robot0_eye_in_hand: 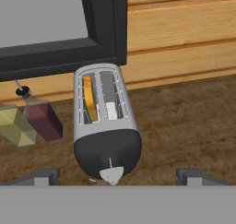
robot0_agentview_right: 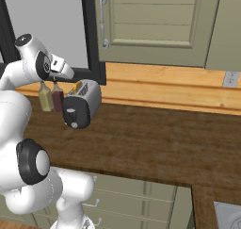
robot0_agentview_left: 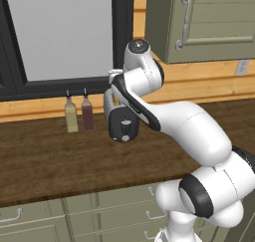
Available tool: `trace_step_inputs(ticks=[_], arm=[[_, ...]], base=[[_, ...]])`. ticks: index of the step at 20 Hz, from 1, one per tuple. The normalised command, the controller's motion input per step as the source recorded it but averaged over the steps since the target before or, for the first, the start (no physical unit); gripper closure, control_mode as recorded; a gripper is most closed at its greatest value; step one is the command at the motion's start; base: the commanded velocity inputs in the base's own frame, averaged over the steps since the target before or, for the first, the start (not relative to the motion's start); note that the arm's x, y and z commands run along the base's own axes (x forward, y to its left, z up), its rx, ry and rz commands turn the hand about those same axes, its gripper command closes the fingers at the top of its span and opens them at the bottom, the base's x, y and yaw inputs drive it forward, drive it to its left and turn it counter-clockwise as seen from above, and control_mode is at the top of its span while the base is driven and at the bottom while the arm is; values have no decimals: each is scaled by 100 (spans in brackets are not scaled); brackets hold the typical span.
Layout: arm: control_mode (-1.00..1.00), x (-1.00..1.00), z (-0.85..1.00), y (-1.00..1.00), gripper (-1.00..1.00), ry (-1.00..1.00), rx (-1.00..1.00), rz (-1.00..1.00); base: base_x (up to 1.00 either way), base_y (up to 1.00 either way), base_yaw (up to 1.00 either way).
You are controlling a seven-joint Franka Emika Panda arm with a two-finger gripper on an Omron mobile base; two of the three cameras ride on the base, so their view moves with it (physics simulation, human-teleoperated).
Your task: Start the toaster. Once the lever pops up, take the bread to the plate on the dining counter.
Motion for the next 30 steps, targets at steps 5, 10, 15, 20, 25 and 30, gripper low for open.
trace_step_inputs(ticks=[5, 10, 15, 20, 25, 30], arm=[[-100, 0, 0, 0, -100, 0, 0, 0], [-100, 0, 0, 0, -100, 0, 0, 0], [-100, 0, 0, 0, -100, 0, 0, 0], [-100, 0, 0, 0, -100, 0, 0, 0], [-100, 0, 0, 0, -100, 0, 0, 0], [-100, 0, 0, 0, -100, 0, 0, 0]], base=[[0, 0, 0], [0, 0, 0], [0, 0, 0], [0, 0, 0], [0, 0, 0], [0, 0, 0]])
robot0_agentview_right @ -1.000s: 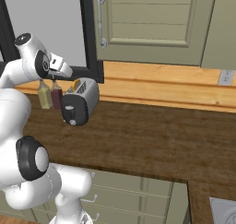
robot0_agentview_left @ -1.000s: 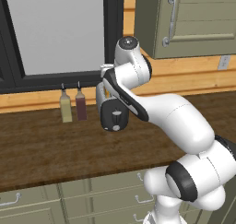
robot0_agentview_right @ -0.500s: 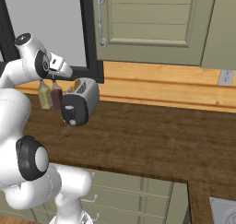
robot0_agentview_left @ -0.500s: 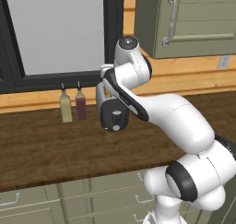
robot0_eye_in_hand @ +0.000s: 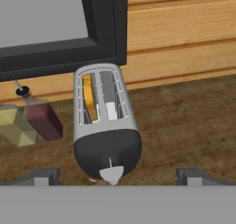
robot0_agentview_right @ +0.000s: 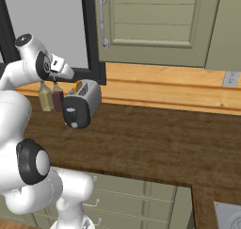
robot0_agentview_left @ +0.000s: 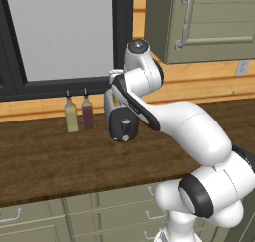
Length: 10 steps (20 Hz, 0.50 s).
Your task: Start the toaster. Once the lever pops up, take the bread to the plate on the dining counter.
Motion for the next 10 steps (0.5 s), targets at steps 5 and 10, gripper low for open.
trace_step_inputs(ticks=[5, 10], arm=[[-100, -22, -4, 8, -100, -3, 0, 0], [-100, -35, -29, 34, -100, -7, -1, 0]], base=[[0, 0, 0], [0, 0, 0]])
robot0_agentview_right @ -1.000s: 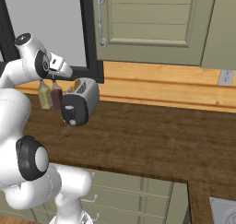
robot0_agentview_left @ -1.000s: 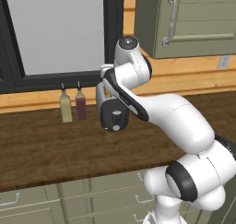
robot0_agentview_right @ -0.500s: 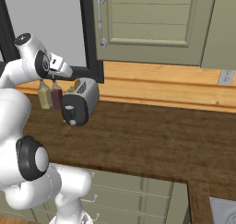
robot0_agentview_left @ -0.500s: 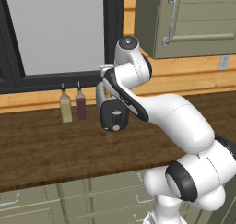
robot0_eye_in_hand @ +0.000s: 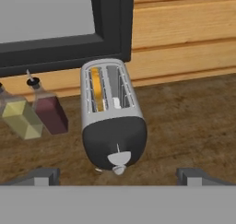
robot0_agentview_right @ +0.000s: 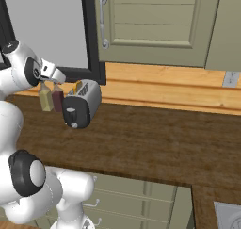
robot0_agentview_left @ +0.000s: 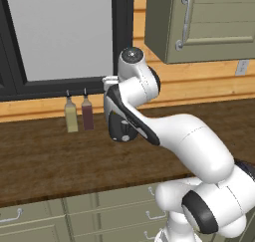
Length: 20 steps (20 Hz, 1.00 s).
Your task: Start the toaster. Once the lever pops up, take the bread to the plate on the dining counter.
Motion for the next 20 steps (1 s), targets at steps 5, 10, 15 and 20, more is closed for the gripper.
trace_step_inputs(ticks=[5, 10, 15, 20], arm=[[-100, 5, -29, 17, -100, 0, 0, 0], [-100, 33, -31, 0, -100, 0, 0, 0], [-100, 53, -17, 0, -100, 1, 0, 0], [-100, 62, -10, 0, -100, 5, 0, 0]], base=[[0, 0, 0], [0, 0, 0], [0, 0, 0], [0, 0, 0]])
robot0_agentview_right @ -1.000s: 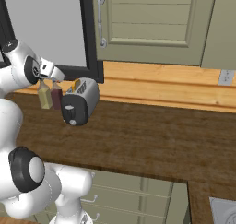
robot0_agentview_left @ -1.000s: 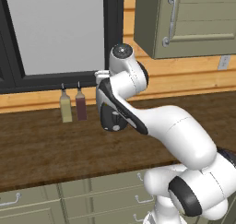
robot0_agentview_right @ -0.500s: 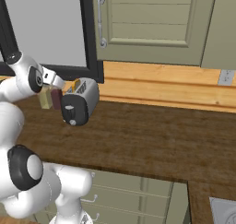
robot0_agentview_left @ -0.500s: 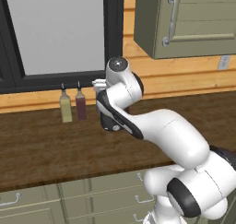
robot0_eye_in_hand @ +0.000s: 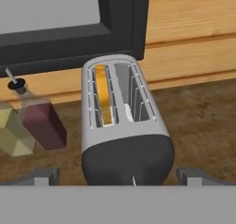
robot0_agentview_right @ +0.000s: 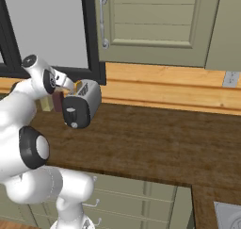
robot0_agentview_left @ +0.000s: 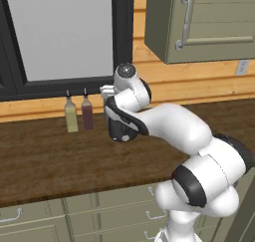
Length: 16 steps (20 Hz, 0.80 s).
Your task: Start the toaster. Once the lever pops up, take the bread to the plate on the dining counter.
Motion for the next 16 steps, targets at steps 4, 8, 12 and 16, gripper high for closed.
trace_step_inputs(ticks=[4, 8, 12, 16], arm=[[-100, 65, -23, 1, -100, 9, 0, 0], [-100, 58, -27, 4, -100, 6, -2, 0], [-100, 50, -23, 8, -100, 1, -4, 0], [-100, 38, -26, 14, -100, 0, -7, 0]], base=[[0, 0, 0], [0, 0, 0], [0, 0, 0], [0, 0, 0]])
